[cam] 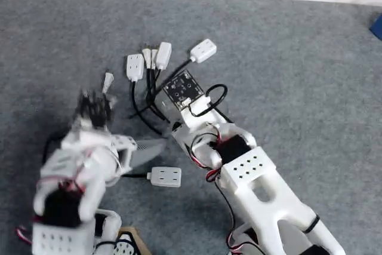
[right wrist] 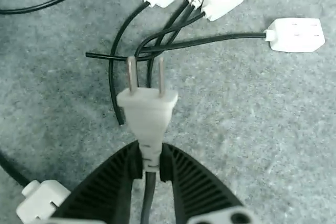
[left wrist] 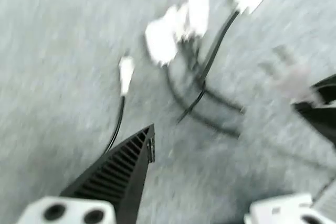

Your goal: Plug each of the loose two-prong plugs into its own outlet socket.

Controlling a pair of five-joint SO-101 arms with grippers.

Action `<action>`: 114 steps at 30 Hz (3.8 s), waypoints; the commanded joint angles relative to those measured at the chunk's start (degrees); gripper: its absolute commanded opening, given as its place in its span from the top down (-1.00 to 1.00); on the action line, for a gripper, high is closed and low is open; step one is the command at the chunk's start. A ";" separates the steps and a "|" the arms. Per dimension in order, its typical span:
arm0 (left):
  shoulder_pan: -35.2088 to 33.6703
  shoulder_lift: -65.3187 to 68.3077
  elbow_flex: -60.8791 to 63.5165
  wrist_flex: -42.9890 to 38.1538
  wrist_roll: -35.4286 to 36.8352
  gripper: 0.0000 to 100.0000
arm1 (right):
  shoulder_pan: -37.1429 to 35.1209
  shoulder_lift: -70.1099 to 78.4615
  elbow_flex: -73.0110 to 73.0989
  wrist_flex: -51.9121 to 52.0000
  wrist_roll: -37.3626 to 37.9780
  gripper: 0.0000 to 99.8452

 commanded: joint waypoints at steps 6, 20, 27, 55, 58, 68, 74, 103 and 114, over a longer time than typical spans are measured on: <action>-3.38 -1.80 5.67 -12.13 0.97 0.01 | -7.52 -5.58 0.04 6.11 -0.44 0.99; -4.97 11.21 6.11 -18.90 0.88 0.01 | -10.59 -14.55 -3.82 19.03 0.18 0.99; -4.97 10.77 7.16 -18.90 0.88 0.01 | -10.59 -13.93 -17.10 27.21 2.46 0.99; -12.26 10.77 10.68 -20.13 3.60 0.01 | -6.29 5.14 -20.35 30.90 9.05 0.99; -17.27 10.95 10.68 -20.13 7.74 0.01 | -6.20 12.00 -28.00 37.85 11.87 0.98; -23.96 11.38 15.08 -24.18 12.31 0.02 | -7.52 21.58 -42.07 49.89 21.01 0.98; -26.51 11.38 15.16 -24.09 14.59 0.02 | -13.85 19.91 -31.43 42.77 20.75 0.98; -26.24 11.38 15.43 -24.00 14.51 0.02 | -13.41 18.24 -23.25 37.14 23.38 0.98; -26.24 11.38 15.43 -24.00 14.51 0.02 | -12.62 18.15 -23.78 41.98 24.18 0.98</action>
